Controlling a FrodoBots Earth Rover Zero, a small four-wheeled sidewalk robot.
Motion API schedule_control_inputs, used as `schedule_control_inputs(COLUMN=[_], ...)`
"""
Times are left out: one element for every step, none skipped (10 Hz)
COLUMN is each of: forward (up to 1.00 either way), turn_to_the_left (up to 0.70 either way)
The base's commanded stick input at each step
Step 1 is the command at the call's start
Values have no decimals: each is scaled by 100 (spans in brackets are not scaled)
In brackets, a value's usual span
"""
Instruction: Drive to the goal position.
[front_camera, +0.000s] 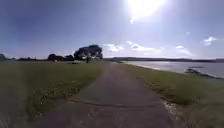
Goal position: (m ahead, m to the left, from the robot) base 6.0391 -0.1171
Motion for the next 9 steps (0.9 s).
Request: schedule_control_inputs(forward=[70, 70, 70, 70, 70, 70, 70, 70, 70], turn_to_the_left=[5, 5, 5, 5, 5, 5, 5, 5, 5])
